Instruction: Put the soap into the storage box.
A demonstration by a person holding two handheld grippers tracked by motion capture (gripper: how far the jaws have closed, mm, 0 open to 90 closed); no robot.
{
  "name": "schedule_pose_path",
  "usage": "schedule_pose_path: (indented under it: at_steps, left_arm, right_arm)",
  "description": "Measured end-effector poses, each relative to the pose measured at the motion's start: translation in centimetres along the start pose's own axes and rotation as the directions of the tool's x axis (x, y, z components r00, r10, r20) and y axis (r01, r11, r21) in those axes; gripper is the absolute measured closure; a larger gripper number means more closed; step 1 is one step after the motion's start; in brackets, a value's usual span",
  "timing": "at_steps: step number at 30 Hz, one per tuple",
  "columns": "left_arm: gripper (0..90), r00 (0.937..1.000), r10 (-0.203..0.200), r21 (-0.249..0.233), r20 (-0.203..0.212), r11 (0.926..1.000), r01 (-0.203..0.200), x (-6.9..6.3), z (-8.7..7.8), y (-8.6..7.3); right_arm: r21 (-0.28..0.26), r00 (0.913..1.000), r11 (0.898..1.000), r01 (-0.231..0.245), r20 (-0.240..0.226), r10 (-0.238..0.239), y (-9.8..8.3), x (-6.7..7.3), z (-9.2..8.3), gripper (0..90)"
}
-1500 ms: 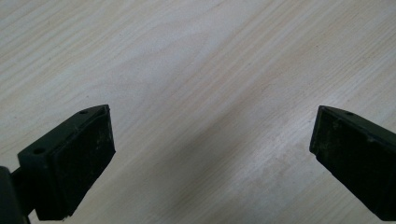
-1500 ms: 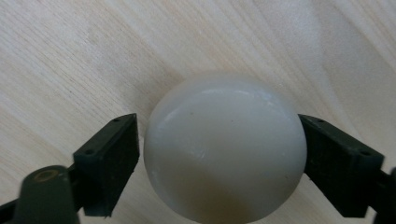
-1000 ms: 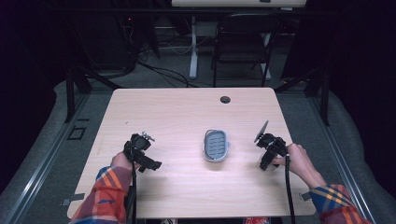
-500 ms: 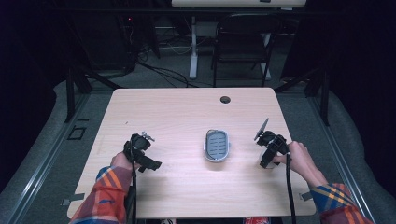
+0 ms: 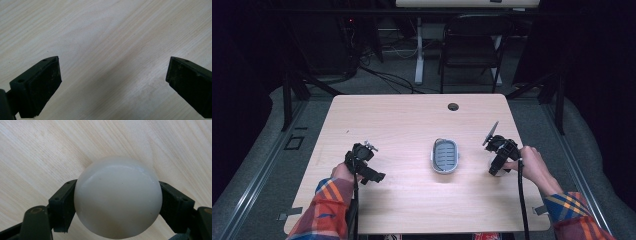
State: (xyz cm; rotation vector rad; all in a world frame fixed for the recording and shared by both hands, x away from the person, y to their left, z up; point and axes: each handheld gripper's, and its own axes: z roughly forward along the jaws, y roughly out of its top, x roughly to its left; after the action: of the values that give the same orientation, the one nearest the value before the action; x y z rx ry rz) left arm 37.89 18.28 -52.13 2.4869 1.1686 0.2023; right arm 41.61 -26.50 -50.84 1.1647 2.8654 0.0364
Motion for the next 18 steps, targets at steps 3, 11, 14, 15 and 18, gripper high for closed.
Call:
schedule_pose_path:
  at_steps: [3, 11, 14, 15, 18]
  left_arm:
    - [0.0, 1.0000, 0.001, 0.001, -0.001, 1.0000, -0.001, 0.0, 0.0, 0.0]
    - [0.0, 1.0000, 0.002, 0.001, -0.006, 1.0000, -0.002, -0.1, 0.0, 0.0]
    - [0.0, 1.0000, 0.004, 0.002, -0.008, 1.0000, -0.004, -0.1, 0.0, 0.1]
    - [0.0, 1.0000, 0.004, 0.002, -0.008, 1.0000, -0.004, -0.1, 0.0, 0.1]
    - [0.0, 1.0000, 0.002, 0.000, -0.008, 1.0000, -0.002, -0.1, 0.1, 0.1]
  right_arm:
    - [-0.005, 1.0000, 1.000, 0.002, 0.004, -0.002, 0.1, 0.1, -0.1, 23.3]
    - [0.008, 0.9997, 1.000, 0.026, -0.005, -0.026, 0.9, 0.2, -0.6, 23.4]
    - [-0.001, 0.9993, 1.000, 0.030, -0.021, -0.030, 1.2, 0.4, -0.8, 23.4]
    - [0.000, 0.9993, 1.000, 0.029, -0.025, -0.029, 1.4, 0.5, -0.9, 23.4]
    - [0.010, 0.9987, 0.999, 0.046, -0.020, -0.046, 1.8, 0.6, -1.1, 23.4]
